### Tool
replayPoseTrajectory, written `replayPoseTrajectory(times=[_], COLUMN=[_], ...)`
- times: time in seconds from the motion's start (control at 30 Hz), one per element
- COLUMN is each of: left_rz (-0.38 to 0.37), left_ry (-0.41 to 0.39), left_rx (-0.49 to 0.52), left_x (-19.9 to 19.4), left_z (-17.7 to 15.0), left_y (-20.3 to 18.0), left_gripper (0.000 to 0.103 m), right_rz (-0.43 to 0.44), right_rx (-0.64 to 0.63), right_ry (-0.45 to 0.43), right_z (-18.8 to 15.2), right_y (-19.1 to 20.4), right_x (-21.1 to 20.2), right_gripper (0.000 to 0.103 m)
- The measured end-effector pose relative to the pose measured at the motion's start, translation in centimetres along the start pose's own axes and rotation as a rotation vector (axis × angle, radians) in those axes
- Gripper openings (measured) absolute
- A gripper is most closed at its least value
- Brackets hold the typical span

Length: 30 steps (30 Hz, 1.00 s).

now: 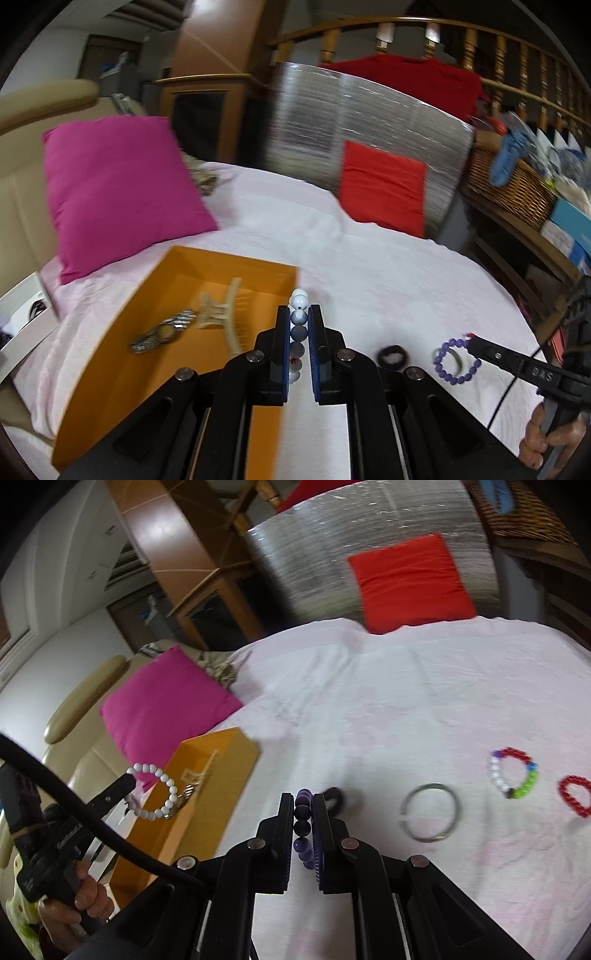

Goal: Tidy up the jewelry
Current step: 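Lift both bracelets and carry them toward the orange box, then lower both bracelets into the orange box and open both tools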

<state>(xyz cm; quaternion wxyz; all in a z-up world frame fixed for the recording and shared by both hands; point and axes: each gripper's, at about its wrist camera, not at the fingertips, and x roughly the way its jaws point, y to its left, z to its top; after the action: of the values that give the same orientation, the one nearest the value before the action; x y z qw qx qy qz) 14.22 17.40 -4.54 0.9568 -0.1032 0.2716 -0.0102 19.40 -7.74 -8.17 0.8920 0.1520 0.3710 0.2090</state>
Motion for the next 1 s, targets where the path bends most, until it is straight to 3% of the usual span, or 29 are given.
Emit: replayPoseTrajectory(times=[0.17, 0.5, 0.8, 1.0], left_rz=[0.063, 0.166, 0.211, 0.224], left_ry=[0.000, 0.095, 0.199, 0.245], left_rx=[-0.060, -0.180, -0.233, -0.259], left_x=[-0.5, 0.6, 2.5, 3.7], left_z=[-0.2, -1.6, -2.9, -3.4], left_y=[3.6, 9.8, 12.2, 13.2], left_gripper=[0.009, 0.009, 0.009, 0.009], right_rz=[0.046, 0.195, 0.220, 0.180], right_rx=[-0.063, -0.190, -0.180, -0.191], right_ry=[0.022, 0.096, 0.260, 0.354], right_z=[0.1, 0.8, -1.4, -3.4], right_y=[3.8, 14.8, 18.5, 19.1], right_x=[1.6, 6.4, 12.9, 16.8], right_gripper=[0.010, 0.011, 0.011, 0.011])
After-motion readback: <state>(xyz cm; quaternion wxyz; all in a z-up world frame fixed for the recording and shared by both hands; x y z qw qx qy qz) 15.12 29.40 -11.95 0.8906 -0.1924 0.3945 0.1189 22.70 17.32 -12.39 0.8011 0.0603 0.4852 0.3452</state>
